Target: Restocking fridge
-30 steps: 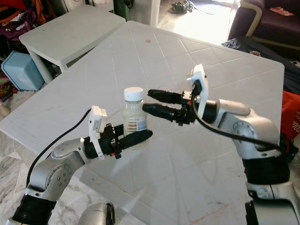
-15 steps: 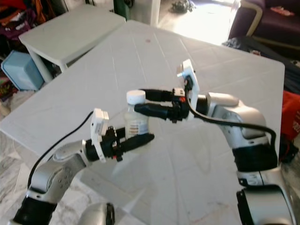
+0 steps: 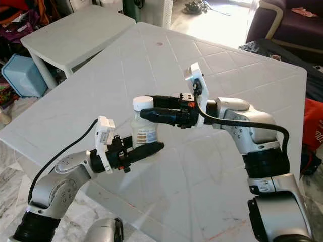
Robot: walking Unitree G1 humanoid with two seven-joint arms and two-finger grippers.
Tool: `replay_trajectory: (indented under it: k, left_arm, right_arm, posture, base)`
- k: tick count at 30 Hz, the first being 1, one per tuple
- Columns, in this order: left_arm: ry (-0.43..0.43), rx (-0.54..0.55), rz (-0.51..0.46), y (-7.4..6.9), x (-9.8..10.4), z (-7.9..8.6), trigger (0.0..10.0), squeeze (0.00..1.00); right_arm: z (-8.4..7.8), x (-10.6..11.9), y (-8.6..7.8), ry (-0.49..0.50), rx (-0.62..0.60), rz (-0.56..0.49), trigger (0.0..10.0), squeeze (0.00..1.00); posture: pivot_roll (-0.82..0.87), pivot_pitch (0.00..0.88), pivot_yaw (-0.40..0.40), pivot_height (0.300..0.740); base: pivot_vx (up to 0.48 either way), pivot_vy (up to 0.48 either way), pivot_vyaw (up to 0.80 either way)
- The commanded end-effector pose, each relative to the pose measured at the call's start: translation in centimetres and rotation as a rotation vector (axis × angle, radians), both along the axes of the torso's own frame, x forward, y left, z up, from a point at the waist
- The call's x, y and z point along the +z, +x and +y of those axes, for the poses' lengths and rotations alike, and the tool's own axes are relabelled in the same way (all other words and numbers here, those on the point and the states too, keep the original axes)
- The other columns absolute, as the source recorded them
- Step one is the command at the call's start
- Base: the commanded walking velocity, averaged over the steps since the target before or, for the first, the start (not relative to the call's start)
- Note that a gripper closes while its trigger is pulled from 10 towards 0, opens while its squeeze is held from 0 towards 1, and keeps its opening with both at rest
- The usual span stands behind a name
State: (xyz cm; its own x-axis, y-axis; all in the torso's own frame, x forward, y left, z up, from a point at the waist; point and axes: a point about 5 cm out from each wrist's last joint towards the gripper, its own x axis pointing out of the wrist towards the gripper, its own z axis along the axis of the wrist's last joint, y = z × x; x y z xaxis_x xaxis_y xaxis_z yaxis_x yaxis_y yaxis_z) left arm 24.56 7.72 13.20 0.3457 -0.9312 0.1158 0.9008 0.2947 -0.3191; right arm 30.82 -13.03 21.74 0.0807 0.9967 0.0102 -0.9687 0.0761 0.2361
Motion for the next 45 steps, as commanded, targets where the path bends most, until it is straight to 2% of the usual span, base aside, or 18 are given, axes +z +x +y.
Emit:
replay_trajectory:
  k: [1,7,8,9,10,21,22,23,24,25,26,27,36,37,38,39,45]
  left_arm:
    - [-0.035,-0.065,-0.057,-0.5,1.0,-1.0,0.0,0.00]
    - [-0.039,-0.073,-0.057,-0.5,1.1,-1.0,0.0,0.00]
    - [-0.040,-0.075,-0.056,-0.6,1.0,-1.1,0.0,0.00]
    - [-0.040,-0.075,-0.056,-0.6,1.0,-1.1,0.0,0.00]
    - [-0.041,-0.075,-0.056,-0.6,1.0,-1.1,0.0,0.00]
    - [-0.044,-0.088,-0.047,-0.9,0.9,-1.2,0.0,0.00]
    - [-0.045,-0.090,-0.046,-0.9,0.9,-1.2,0.0,0.00]
    - [-0.045,-0.091,-0.045,-0.9,0.9,-1.2,0.0,0.00]
    - [-0.045,-0.091,-0.045,-0.9,0.9,-1.2,0.0,0.00]
    - [-0.045,-0.092,-0.045,-0.9,0.9,-1.3,0.0,0.00]
    - [-0.046,-0.092,-0.044,-0.9,0.9,-1.3,0.0,0.00]
    - [-0.046,-0.092,-0.044,-1.0,0.9,-1.3,0.0,0.00]
    - [-0.047,-0.086,-0.042,-1.0,0.9,-1.4,0.0,0.00]
    - [-0.047,-0.086,-0.042,-1.0,0.9,-1.4,0.0,0.00]
    - [-0.047,-0.086,-0.042,-0.9,0.9,-1.4,0.0,0.00]
    - [-0.047,-0.087,-0.042,-0.9,0.8,-1.4,0.0,0.00]
    - [-0.048,-0.084,-0.043,-0.9,0.8,-1.4,0.0,0.00]
  right_arm:
    - [0.2,0.3,0.3,-0.005,-0.007,-0.015,0.0,0.00]
    - [-0.1,-0.2,0.2,0.003,0.008,0.038,0.0,0.00]
    - [-0.2,-0.4,0.2,-0.006,0.010,0.048,4.5,0.00]
    - [-0.2,-0.5,0.2,-0.009,0.011,0.051,4.5,0.00]
    - [-0.2,-0.6,0.3,-0.013,0.003,0.060,10.0,1.00]
    - [-0.3,-0.1,1.1,-0.037,0.020,0.048,10.0,1.00]
    - [-0.1,0.0,1.2,-0.039,0.032,0.044,10.0,0.85]
    - [0.0,0.0,1.2,-0.039,0.036,0.044,10.0,0.85]
    - [0.2,0.1,1.2,-0.036,0.044,0.045,10.0,0.13]
    - [0.3,0.1,1.3,-0.034,0.049,0.046,10.0,0.13]
    - [0.6,0.1,1.3,-0.034,0.061,0.044,10.0,0.01]
    - [0.8,0.1,1.3,-0.031,0.067,0.045,10.0,0.00]
    - [1.9,1.4,1.5,0.052,0.107,0.050,10.0,0.00]
    - [1.9,1.4,1.6,0.052,0.105,0.049,8.8,0.00]
    - [1.9,1.4,1.7,0.050,0.101,0.050,5.4,0.00]
    - [1.8,1.2,1.8,0.041,0.092,0.054,0.0,0.00]
    - [1.3,0.7,1.4,0.016,0.102,0.073,0.0,0.00]
  posture:
    - [-0.05,0.074,-0.039,0.740]
    - [-0.05,0.072,-0.042,0.740]
    - [-0.05,0.071,-0.043,0.740]
    - [-0.05,0.071,-0.043,0.740]
    - [-0.05,0.072,-0.044,0.740]
    - [-0.05,0.075,-0.046,0.740]
    - [-0.05,0.075,-0.048,0.740]
    - [-0.05,0.075,-0.049,0.740]
    - [-0.05,0.075,-0.049,0.740]
    - [-0.05,0.075,-0.049,0.740]
    - [-0.05,0.075,-0.049,0.740]
    - [-0.05,0.075,-0.051,0.740]
    - [-0.04,0.075,-0.052,0.740]
    - [-0.04,0.075,-0.052,0.740]
    - [-0.04,0.074,-0.053,0.740]
    - [-0.04,0.074,-0.053,0.740]
    - [-0.05,0.073,-0.055,0.740]
  base:
    - [0.000,0.000,0.00]
    - [0.000,0.000,0.00]
    - [0.000,0.000,0.00]
    - [0.000,0.000,0.00]
    - [0.000,0.000,0.00]
    - [0.000,0.000,0.00]
    - [0.000,0.000,0.00]
    - [0.000,0.000,0.00]
    - [0.000,0.000,0.00]
    - [0.000,0.000,0.00]
    - [0.000,0.000,0.00]
    - [0.000,0.000,0.00]
    - [0.000,0.000,0.00]
    - [0.000,0.000,0.00]
    - [0.000,0.000,0.00]
    - [0.000,0.000,0.00]
    - [0.000,0.000,0.00]
